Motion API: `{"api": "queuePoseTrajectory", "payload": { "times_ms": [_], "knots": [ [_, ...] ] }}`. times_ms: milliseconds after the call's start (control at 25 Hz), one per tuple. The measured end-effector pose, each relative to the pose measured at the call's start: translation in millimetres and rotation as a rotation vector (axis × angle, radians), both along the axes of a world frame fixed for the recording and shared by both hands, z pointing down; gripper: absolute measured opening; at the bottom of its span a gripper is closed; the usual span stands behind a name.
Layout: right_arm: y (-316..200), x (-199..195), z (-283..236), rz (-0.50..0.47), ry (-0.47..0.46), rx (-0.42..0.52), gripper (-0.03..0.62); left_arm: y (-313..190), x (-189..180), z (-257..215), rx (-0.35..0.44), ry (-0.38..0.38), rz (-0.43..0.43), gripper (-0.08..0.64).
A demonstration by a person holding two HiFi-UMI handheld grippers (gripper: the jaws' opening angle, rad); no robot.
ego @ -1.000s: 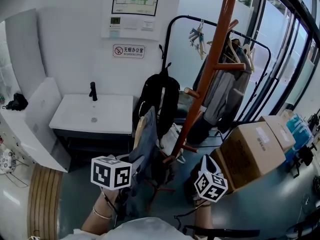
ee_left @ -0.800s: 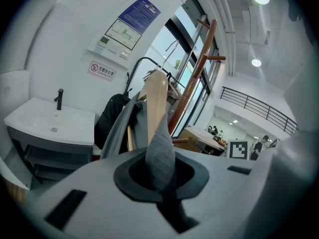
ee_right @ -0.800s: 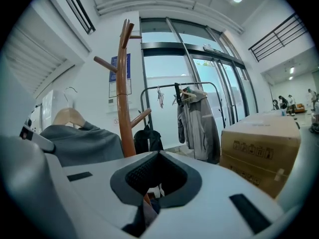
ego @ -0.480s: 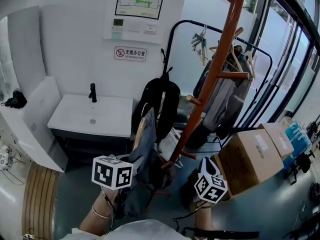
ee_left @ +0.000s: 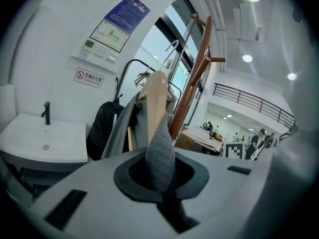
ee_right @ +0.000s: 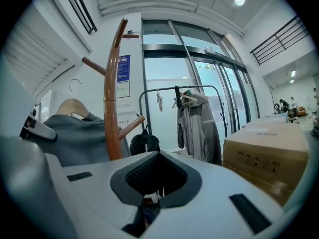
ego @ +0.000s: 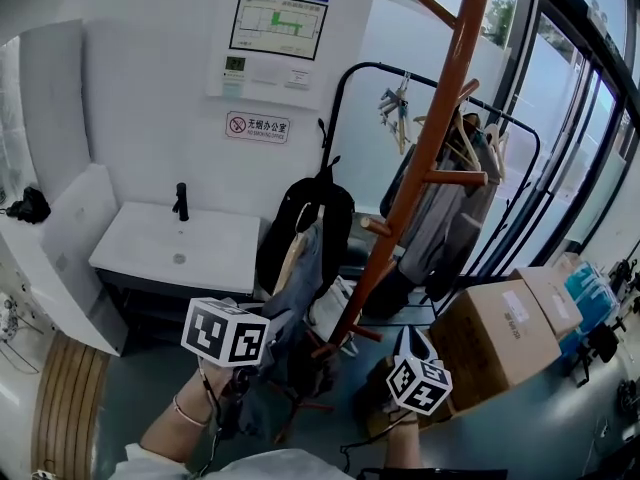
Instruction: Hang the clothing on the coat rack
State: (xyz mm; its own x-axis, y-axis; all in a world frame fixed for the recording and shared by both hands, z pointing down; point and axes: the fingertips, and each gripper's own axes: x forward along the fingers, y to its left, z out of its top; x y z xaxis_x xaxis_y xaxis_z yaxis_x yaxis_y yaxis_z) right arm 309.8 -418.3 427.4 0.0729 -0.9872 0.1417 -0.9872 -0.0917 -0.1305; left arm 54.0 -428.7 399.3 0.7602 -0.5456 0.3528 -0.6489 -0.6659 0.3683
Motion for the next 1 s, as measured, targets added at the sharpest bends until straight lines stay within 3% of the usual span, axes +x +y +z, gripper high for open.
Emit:
{"api": "queuePoseTrajectory", "payload": {
  "times_ms": [1000],
  "knots": [
    [-24, 3, -39, -0.072, -0.014, 0.048, 0.023, -28, 23, -103, 0.2, 0.003, 0.04, 0.028]
  ]
}}
